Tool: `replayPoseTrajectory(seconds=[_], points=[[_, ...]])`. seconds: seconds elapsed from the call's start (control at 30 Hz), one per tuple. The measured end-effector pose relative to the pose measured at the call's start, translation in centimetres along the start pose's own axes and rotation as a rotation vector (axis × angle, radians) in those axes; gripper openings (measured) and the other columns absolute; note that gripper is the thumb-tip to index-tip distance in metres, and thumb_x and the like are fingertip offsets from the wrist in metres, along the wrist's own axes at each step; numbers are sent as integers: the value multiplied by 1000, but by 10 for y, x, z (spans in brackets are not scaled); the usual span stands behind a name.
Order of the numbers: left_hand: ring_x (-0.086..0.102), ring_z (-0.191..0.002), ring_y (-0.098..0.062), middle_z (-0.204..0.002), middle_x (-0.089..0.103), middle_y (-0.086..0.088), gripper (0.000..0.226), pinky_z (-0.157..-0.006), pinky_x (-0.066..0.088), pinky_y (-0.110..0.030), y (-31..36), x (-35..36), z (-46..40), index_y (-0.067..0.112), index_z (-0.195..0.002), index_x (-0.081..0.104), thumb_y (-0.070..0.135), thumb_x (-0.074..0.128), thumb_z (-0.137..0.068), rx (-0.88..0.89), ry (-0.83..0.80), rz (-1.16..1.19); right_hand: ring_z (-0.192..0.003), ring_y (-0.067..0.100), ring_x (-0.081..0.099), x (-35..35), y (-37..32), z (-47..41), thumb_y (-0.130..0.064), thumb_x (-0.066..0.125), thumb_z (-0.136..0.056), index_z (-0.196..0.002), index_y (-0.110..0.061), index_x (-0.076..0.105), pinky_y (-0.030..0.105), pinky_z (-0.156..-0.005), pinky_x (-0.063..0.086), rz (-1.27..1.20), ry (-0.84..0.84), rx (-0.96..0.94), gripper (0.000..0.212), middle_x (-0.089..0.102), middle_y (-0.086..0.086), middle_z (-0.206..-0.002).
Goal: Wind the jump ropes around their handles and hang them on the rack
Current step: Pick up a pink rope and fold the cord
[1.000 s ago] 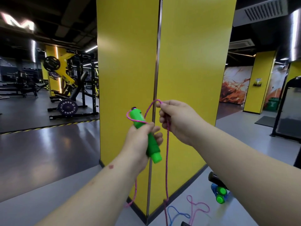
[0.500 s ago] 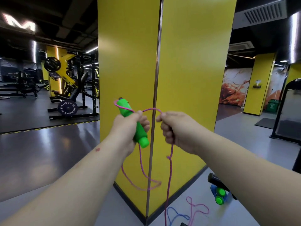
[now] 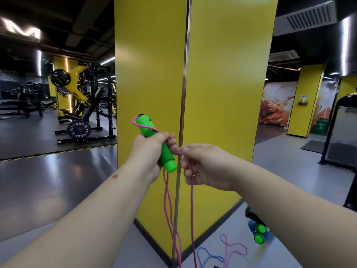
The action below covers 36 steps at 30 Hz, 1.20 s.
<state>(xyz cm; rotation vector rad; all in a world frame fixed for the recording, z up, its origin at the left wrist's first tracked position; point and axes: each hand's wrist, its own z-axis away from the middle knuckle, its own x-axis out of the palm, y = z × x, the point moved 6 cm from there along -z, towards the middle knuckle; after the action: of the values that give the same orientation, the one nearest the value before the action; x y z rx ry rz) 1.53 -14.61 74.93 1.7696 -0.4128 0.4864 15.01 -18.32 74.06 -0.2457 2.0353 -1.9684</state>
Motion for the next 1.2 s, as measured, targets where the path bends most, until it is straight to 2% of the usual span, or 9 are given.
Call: replayPoseTrajectory(seconds=[0.13, 0.23, 0.37, 0.57, 0.7, 0.9, 1.03, 1.1, 1.2], points=[[68, -58, -16, -89, 70, -18, 13, -52, 57, -27, -17, -10, 5, 0, -110, 57, 4, 61, -98, -19, 38, 14, -48, 12, 32, -11, -31, -3, -7, 42, -103, -117, -9, 55, 24, -46, 26, 42, 182, -188, 19, 49, 3, -67], [68, -60, -22, -90, 72, -18, 11, -54, 57, -30, -33, 11, 32, 7, -110, 54, 7, 59, -100, -127, -159, 35, -49, 13, 37, -14, -52, -11, -9, 43, -104, -108, -15, 53, 26, -46, 31, -2, 289, -325, 12, 57, 5, -74], [65, -61, -21, -80, 69, -13, 12, -57, 57, -30, -34, 27, 44, 4, -109, 58, -1, 59, -98, -53, -272, -60, -56, 14, 49, -16, -53, -21, -15, 46, -104, -103, -15, 54, 26, -50, 44, 44, 377, -362, 8, 62, 4, -81], [68, -54, -13, -76, 69, -13, 11, -49, 56, -24, -1, 0, 8, -3, -110, 57, -1, 58, -98, -33, -55, 96, -62, 22, 61, 6, 8, -9, -38, 46, -104, -107, -14, 54, 39, -72, 55, -50, 67, 16, 26, 60, 11, -80], [71, -59, -17, -95, 71, -22, 29, -53, 57, -27, -1, -23, -6, -8, -122, 53, 2, 62, -97, 1, 58, -43, -53, 15, 42, -2, -1, -5, -21, 44, -105, -89, -15, 55, 30, -54, 40, 33, 161, -130, 20, 47, 2, -66], [67, -62, -24, -93, 71, -17, 25, -58, 57, -32, -36, 13, 43, 8, -117, 54, 4, 66, -95, -82, -270, -133, -58, 13, 53, -10, -40, -21, -18, 47, -105, -100, -12, 55, 28, -56, 47, 15, 327, -361, 11, 59, 2, -73], [64, -58, -18, -75, 68, -11, 17, -54, 56, -30, -21, 19, 37, 1, -110, 55, -2, 63, -96, 0, -252, -101, -44, 11, 49, -10, -26, -19, -27, 51, -104, -101, -11, 52, 23, -43, 40, -42, 293, -290, 17, 58, 3, -69], [64, -53, -16, -69, 67, -9, 7, -50, 55, -27, -7, 14, 26, 1, -102, 58, 0, 63, -96, 12, -179, -103, -52, 14, 55, -3, -5, -16, -38, 47, -104, -97, -14, 55, 27, -51, 49, -156, 165, -132, 26, 59, 4, -72], [65, -53, -15, -77, 66, -13, 7, -51, 56, -26, 13, 1, 7, -2, -104, 58, -1, 60, -97, 37, -78, -48, -87, 24, 68, 0, 20, -8, -42, 49, -102, -105, -13, 62, 47, -95, 53, -17, 49, -33, 32, 70, 8, -96]])
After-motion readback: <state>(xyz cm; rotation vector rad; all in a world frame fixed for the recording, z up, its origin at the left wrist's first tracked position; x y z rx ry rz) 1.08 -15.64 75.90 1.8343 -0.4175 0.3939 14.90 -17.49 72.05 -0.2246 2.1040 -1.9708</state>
